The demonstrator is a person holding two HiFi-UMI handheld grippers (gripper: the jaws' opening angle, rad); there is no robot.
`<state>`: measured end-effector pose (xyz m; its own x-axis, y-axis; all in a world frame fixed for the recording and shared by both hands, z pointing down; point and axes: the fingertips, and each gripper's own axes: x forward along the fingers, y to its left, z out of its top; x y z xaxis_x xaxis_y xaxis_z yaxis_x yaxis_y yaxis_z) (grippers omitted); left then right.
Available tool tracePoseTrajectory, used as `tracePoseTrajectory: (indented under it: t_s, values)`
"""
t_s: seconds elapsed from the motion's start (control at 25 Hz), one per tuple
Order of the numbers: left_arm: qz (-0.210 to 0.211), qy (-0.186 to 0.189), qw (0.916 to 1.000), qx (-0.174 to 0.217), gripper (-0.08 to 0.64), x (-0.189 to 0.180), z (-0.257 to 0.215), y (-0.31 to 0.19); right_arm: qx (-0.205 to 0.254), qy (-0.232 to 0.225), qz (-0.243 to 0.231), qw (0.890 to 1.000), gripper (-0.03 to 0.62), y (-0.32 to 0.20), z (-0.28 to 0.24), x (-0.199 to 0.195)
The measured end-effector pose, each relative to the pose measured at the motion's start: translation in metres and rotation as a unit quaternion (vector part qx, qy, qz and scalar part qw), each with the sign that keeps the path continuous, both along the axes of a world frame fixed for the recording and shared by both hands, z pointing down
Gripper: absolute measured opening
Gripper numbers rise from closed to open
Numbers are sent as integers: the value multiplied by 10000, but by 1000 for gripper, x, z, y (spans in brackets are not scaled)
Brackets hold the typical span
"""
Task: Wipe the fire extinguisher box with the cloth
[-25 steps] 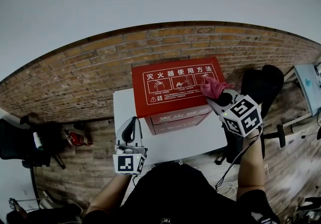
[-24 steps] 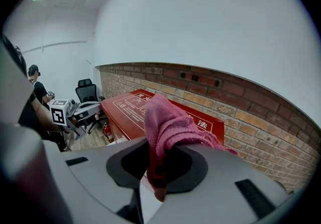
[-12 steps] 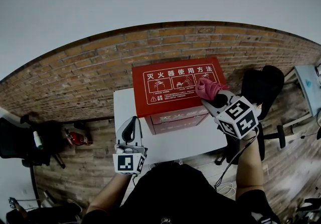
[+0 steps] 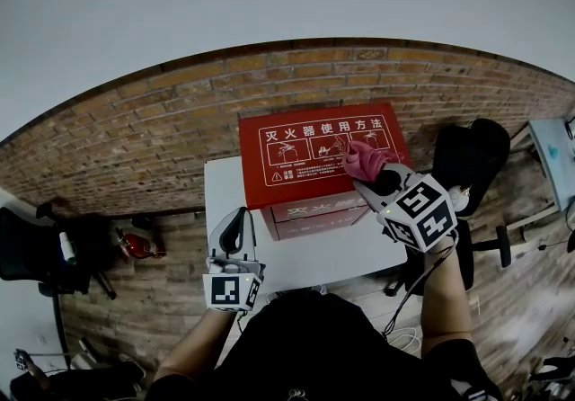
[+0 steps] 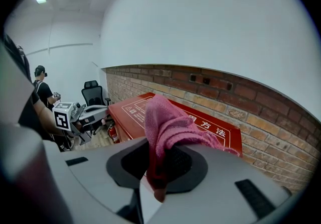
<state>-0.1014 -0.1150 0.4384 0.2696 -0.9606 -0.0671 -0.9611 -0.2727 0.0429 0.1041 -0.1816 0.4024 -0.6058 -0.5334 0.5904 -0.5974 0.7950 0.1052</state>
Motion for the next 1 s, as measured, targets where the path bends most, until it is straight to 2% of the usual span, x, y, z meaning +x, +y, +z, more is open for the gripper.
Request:
tracePoseTrajectory:
  t_s: [0.56,1.0]
  values:
    - [49,-40,9998,183,34,1,-2,0,26,-58,-242,9997,74,6,0,-28]
    - [52,-5,10000,69,34,1,1,1,40,-84,-512,9986,74,15,-2,-57]
